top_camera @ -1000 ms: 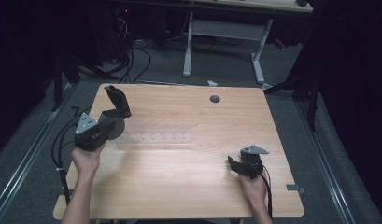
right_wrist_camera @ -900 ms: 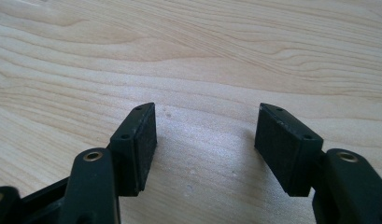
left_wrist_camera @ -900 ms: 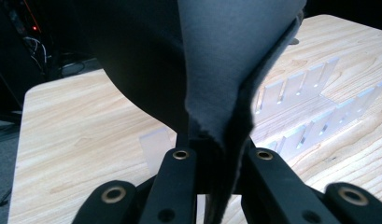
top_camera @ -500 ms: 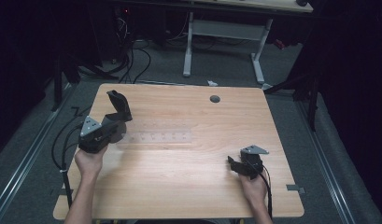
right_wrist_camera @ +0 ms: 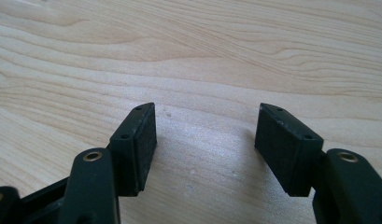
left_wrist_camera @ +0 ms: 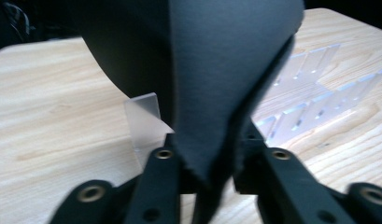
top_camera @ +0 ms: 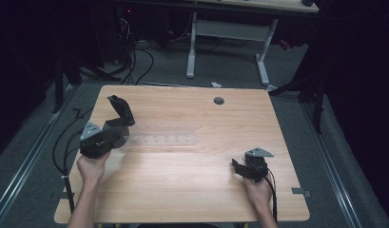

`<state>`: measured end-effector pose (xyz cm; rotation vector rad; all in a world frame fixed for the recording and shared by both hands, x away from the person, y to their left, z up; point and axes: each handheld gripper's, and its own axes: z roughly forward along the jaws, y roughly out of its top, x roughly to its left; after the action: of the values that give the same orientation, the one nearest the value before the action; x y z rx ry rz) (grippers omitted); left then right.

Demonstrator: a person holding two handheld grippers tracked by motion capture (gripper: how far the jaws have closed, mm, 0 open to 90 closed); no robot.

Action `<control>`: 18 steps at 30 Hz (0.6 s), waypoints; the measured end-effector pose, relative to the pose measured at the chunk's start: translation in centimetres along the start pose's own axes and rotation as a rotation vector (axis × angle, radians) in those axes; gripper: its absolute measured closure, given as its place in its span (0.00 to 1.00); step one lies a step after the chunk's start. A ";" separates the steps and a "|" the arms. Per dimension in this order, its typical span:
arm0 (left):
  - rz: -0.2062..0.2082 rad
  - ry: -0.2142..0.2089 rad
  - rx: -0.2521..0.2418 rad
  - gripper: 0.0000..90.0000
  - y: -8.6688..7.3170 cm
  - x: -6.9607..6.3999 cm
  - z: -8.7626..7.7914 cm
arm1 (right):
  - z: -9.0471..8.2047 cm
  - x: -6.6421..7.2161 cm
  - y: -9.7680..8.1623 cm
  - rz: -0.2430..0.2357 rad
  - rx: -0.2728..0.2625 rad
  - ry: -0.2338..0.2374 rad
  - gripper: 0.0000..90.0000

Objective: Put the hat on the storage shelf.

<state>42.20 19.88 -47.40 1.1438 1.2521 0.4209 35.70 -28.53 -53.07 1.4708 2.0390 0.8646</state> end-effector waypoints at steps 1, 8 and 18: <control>-0.004 0.006 0.003 0.75 0.0 0.0 0.0 | 0.0 0.0 0.0 -0.002 -0.001 0.000 0.43; -0.035 0.034 0.012 0.49 0.4 -0.1 -0.4 | 0.0 0.0 0.0 0.000 0.000 0.000 0.43; -0.044 0.049 0.011 0.43 0.5 -0.5 -1.8 | 0.0 0.0 0.0 0.000 0.000 0.000 0.43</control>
<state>40.57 20.48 -46.47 1.1186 1.3214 0.4120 35.71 -28.53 -53.07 1.4703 2.0394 0.8650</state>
